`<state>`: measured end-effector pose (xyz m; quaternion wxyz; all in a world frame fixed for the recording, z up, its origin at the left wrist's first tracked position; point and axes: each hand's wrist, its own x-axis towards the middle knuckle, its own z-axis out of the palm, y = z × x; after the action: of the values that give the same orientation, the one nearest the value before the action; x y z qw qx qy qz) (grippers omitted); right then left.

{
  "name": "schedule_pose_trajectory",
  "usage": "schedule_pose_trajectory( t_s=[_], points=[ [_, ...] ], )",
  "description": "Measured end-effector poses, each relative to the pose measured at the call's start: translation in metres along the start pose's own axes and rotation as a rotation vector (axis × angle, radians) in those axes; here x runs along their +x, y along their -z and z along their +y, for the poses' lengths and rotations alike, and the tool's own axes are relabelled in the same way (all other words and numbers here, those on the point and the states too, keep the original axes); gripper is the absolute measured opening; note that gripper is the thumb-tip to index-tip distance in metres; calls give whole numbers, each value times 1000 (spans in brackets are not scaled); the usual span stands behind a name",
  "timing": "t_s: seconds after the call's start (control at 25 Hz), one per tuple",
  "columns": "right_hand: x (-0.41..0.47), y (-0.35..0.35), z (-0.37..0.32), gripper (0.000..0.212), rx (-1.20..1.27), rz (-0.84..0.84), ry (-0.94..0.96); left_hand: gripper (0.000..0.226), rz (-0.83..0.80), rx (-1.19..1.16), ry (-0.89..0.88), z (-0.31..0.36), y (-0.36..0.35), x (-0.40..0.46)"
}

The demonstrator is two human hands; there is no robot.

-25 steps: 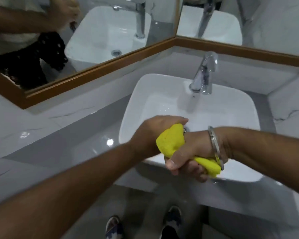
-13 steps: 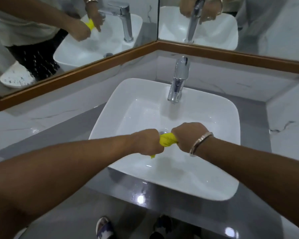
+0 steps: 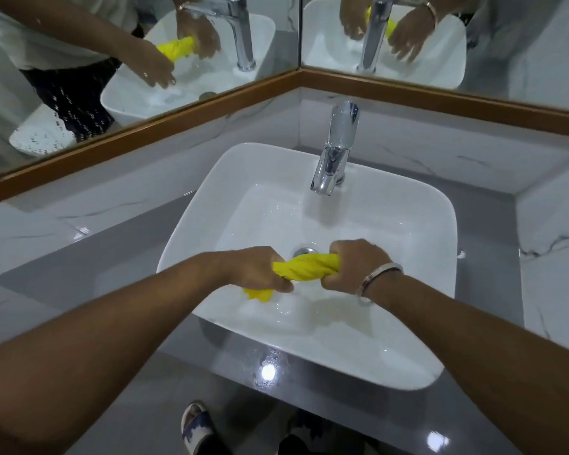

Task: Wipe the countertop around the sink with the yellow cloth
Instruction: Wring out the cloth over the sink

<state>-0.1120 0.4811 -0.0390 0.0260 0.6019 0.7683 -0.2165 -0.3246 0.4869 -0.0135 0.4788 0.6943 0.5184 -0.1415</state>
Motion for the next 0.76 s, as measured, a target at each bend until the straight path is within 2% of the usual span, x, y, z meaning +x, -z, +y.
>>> schedule_pose_trajectory(
  t_s=[0.04,0.12,0.16,0.24,0.32,0.44,0.48,0.56,0.6,0.64,0.68,0.72,0.76],
  points=[
    [-5,4,-5,27,155,-175,-83,29,117,177,-52,-5,4,-5],
    [-13,12,-17,20,591,-534,-235,41,589,675,-176,-13,2,-12],
    [-16,18,-23,17,796,-655,-302,53,824,796,-228,-14,-5,-15],
    [-24,33,-31,16,1039,-776,-336,63,1121,784,-370,-12,-28,-19],
    [-29,45,-37,17,1114,-876,-280,61,1194,679,-495,-7,-49,-15],
    [-33,58,-42,12,1092,-973,-245,37,1101,425,-535,6,-44,-2],
    [-32,61,-39,12,1064,-973,-282,30,1013,378,-487,14,-36,-1],
    [-26,61,-33,11,906,-916,-383,30,735,511,-335,26,-21,4],
    [-22,57,-31,6,707,-831,-376,31,588,618,-280,30,-16,9],
    [-17,51,-28,8,407,-692,-313,31,415,660,-214,35,-13,14],
    [-12,42,-26,8,75,-515,-214,27,228,605,-145,41,-10,17],
    [-9,30,-25,3,-186,-305,-74,20,64,453,-81,45,-8,20],
    [-9,18,-23,7,-342,-83,88,14,-51,234,-15,47,-7,21]
  ],
)
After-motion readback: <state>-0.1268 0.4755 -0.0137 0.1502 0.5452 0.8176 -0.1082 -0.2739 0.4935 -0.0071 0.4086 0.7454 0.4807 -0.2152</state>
